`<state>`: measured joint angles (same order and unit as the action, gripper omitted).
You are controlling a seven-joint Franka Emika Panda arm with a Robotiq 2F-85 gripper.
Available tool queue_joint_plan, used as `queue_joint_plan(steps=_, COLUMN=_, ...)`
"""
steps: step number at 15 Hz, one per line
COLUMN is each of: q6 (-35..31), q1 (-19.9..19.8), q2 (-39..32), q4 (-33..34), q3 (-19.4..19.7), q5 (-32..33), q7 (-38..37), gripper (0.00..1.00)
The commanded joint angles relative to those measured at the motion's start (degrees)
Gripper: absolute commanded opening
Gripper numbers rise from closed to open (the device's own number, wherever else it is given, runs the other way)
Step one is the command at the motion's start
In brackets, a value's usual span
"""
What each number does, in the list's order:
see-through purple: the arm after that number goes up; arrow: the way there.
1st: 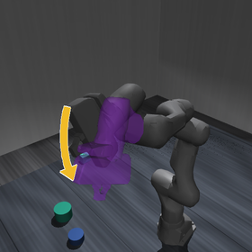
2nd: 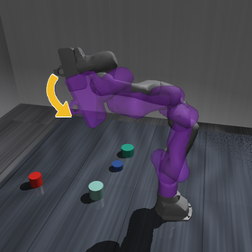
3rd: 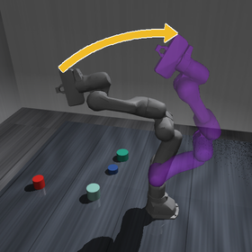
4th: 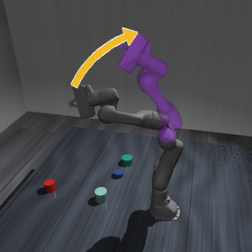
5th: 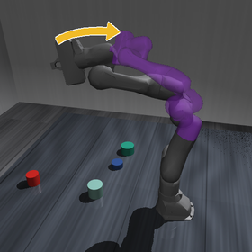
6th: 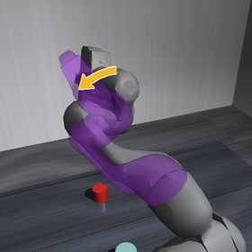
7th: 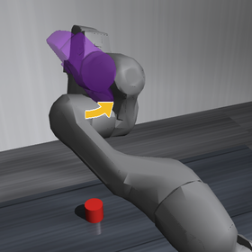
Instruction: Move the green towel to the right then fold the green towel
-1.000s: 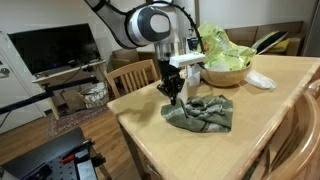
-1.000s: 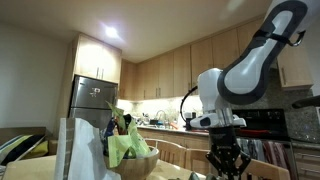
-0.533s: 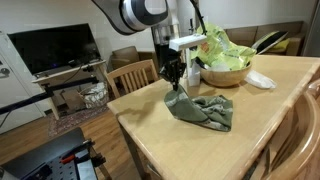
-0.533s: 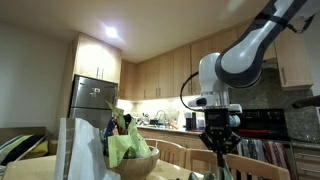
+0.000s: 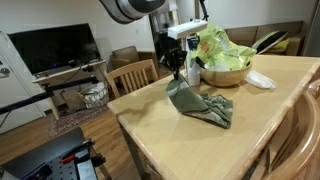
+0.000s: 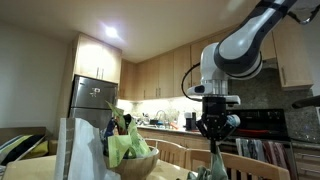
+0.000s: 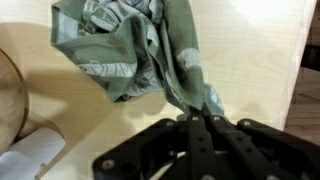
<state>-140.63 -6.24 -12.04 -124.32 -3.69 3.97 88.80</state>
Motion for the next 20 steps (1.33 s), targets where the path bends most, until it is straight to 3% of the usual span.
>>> queue_joint_plan(steps=1, q6=0.15, q1=0.69, q2=0.03, q4=0.09, q3=0.67, q5=-0.25, q7=0.11, gripper=0.02)
queue_joint_plan(steps=13, q6=-0.73, q1=4.51, q2=3.3, q4=-8.97, q3=-1.41, q5=3.03, q7=1.81, gripper=0.01)
queue_joint_plan(steps=20, q6=-0.88, q1=5.63, q2=8.34, q4=-14.69, q3=-2.19, q5=1.81, q7=8.19, gripper=0.01)
